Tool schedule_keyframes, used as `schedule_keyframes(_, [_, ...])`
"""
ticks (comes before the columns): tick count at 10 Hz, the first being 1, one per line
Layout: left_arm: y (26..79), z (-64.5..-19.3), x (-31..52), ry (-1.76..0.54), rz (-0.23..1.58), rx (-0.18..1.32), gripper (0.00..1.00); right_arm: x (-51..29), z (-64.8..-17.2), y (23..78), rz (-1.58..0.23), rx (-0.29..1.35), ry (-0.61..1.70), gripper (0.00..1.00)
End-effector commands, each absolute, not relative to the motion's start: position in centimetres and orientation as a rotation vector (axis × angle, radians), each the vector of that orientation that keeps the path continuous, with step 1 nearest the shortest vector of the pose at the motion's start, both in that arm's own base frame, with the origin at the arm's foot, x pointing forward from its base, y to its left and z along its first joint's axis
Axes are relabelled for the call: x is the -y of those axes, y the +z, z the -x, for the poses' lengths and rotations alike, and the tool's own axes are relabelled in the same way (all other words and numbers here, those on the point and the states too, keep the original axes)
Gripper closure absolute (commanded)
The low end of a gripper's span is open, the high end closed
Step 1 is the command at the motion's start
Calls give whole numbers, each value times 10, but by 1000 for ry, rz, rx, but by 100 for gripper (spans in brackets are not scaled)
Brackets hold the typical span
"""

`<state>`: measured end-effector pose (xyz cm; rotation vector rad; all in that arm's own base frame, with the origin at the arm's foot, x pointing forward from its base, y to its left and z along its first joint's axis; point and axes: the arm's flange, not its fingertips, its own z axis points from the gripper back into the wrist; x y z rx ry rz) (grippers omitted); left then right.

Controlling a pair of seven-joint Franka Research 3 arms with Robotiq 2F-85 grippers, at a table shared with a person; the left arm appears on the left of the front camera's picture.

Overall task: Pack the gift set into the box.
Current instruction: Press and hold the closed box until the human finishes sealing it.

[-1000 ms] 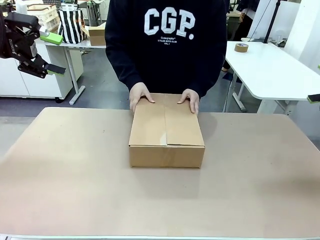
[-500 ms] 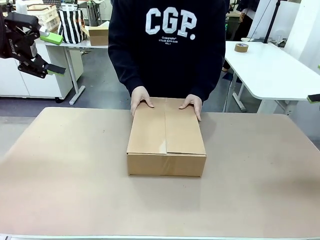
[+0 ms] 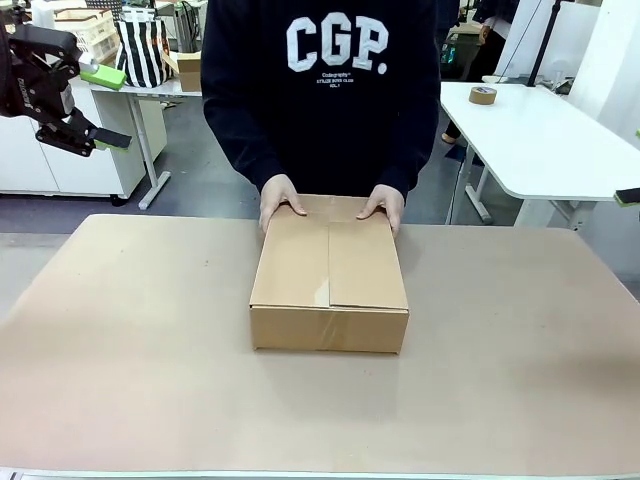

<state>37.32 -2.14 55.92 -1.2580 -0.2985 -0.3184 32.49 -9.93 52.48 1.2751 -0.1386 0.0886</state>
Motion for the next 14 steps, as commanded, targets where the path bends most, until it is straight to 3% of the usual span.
schedule_keyframes(1, [560, -372, 21, -315, 1260, 290, 0, 98, -325, 530, -1296, 140, 78, 0])
schedule_keyframes(12, [559, -373, 21, -318, 1258, 298, 0, 90, -332, 530, -1281, 121, 124, 0])
schedule_keyframes(14, [558, -397, 56, -583, 1045, 380, 0, 43, -357, 549, -1202, 363, 369, 0])
